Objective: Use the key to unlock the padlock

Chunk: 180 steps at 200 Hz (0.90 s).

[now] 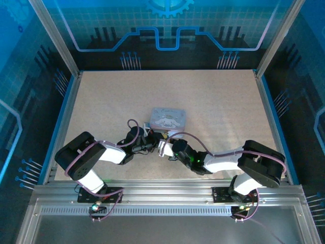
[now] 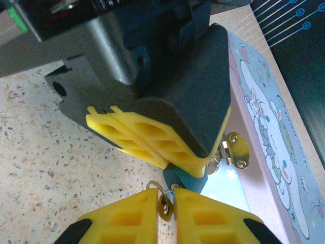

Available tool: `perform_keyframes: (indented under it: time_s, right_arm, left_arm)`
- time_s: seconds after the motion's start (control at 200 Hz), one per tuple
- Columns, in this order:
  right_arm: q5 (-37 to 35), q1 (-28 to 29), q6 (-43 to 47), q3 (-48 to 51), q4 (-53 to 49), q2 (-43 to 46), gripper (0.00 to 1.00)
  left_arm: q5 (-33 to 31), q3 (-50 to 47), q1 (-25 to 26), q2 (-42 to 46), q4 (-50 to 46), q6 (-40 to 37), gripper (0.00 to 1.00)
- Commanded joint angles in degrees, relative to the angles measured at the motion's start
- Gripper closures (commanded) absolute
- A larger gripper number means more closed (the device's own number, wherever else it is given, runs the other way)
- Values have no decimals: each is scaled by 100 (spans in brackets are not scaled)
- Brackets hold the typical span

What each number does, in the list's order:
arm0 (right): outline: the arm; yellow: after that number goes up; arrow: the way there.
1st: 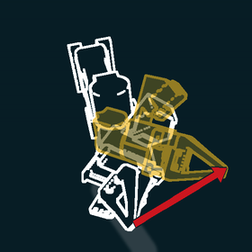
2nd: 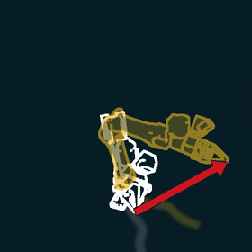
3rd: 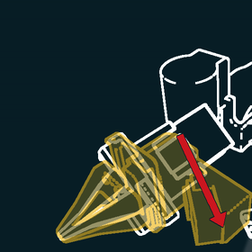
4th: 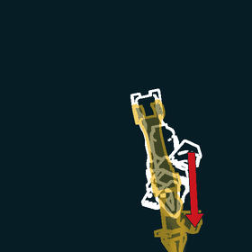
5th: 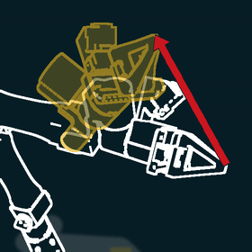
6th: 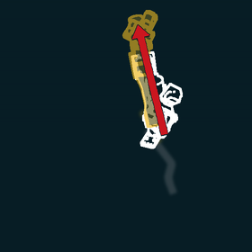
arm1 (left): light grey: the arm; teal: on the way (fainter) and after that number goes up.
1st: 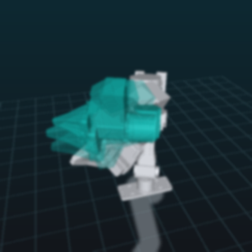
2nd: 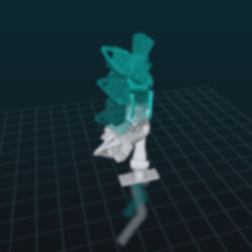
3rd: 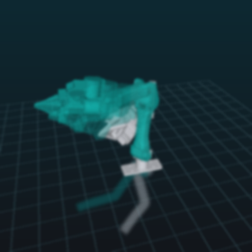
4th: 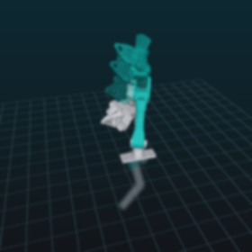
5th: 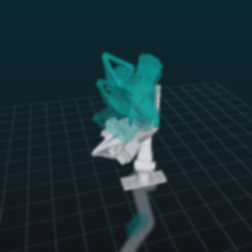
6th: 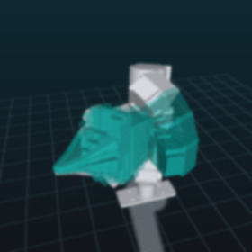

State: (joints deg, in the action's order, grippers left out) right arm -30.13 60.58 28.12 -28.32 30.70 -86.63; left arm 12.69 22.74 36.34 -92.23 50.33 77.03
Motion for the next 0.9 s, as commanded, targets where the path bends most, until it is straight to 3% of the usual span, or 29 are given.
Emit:
perform_keyframes:
  time_s: [0.0, 0.295, 0.895]
  right_arm:
    - [-168, -94, -171, -162, 165, -90, 87]
    - [-196, -230, -427, -144, 147, -39, 100]
    - [213, -321, -1642, -112, 320, -97, 100]
  left_arm:
    - [-5, 110, 39, 179, 146, 93, 96]
    - [0, 119, 43, 143, 173, 103, 96]
    - [-20, 91, 46, 55, 276, 172, 97]
